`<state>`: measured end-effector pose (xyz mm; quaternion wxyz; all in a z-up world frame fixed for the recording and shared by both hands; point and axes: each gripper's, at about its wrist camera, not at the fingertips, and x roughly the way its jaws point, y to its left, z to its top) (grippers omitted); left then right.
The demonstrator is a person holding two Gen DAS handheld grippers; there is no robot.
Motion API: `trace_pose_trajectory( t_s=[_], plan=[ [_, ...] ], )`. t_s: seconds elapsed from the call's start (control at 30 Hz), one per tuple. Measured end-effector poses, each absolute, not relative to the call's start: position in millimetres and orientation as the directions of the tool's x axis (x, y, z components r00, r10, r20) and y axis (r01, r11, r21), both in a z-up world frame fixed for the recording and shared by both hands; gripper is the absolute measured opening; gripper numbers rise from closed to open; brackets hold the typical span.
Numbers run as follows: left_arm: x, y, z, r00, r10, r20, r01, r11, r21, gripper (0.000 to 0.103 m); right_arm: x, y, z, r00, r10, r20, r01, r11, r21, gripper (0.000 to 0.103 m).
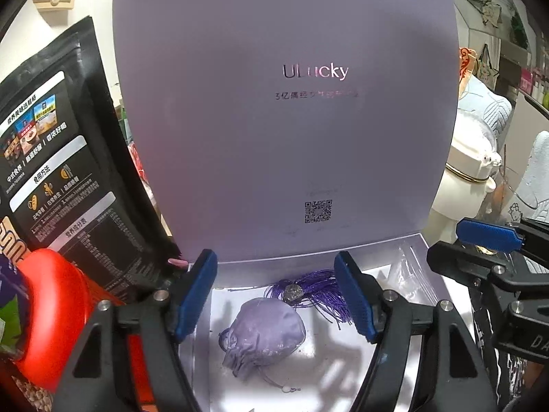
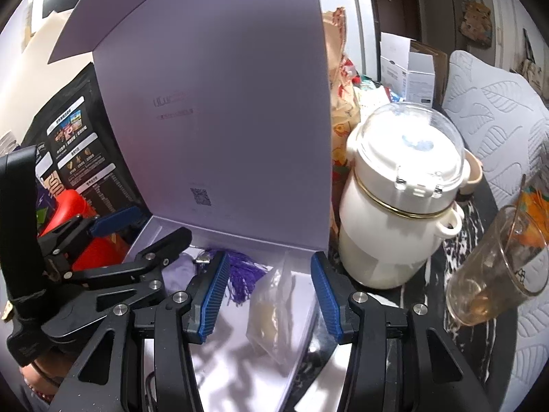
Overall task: Organize soft objects
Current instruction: 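Open the left tool to drop the pouch in the box while the right releases the zip bag, then withdraw both open tools from the lavender box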
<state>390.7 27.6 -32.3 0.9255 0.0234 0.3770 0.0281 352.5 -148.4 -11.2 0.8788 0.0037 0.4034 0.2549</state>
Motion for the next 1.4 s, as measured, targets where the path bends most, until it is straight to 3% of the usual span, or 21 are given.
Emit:
trace_pose_trajectory(
  t_s=[0.43, 0.9, 1.1, 1.33, 1.4],
  plan=[
    [363, 18, 15, 0.744, 0.066, -0.664, -0.037, 0.998, 0.058, 0.07, 342, -154, 7, 0.564, 0.464, -0.683, -0.455, 0.865, 0.212, 0.049],
    [307, 16, 86, 0.824, 0.068, -0.563, -0.048, 0.998, 0.051, 0.07, 285, -163, 83, 0.659, 0.463, -0.593, -0.476, 0.867, 0.149, 0.05],
    [280, 16, 106, 0.854, 0.062, -0.517, -0.045, 0.998, 0.046, 0.07, 252, -174, 116, 0.722, 0.446, -0.528, -0.456, 0.882, 0.122, 0.059],
    [244, 14, 127, 0.877, 0.046, -0.478, -0.028, 0.999, 0.045, 0.07, 213, -183, 145, 0.769, 0.427, -0.475, -0.438, 0.894, 0.093, 0.078],
    [235, 15, 131, 0.881, 0.045, -0.472, -0.028, 0.999, 0.043, 0.071, 201, -186, 151, 0.785, 0.417, -0.458, -0.43, 0.899, 0.083, 0.08]
  ],
)
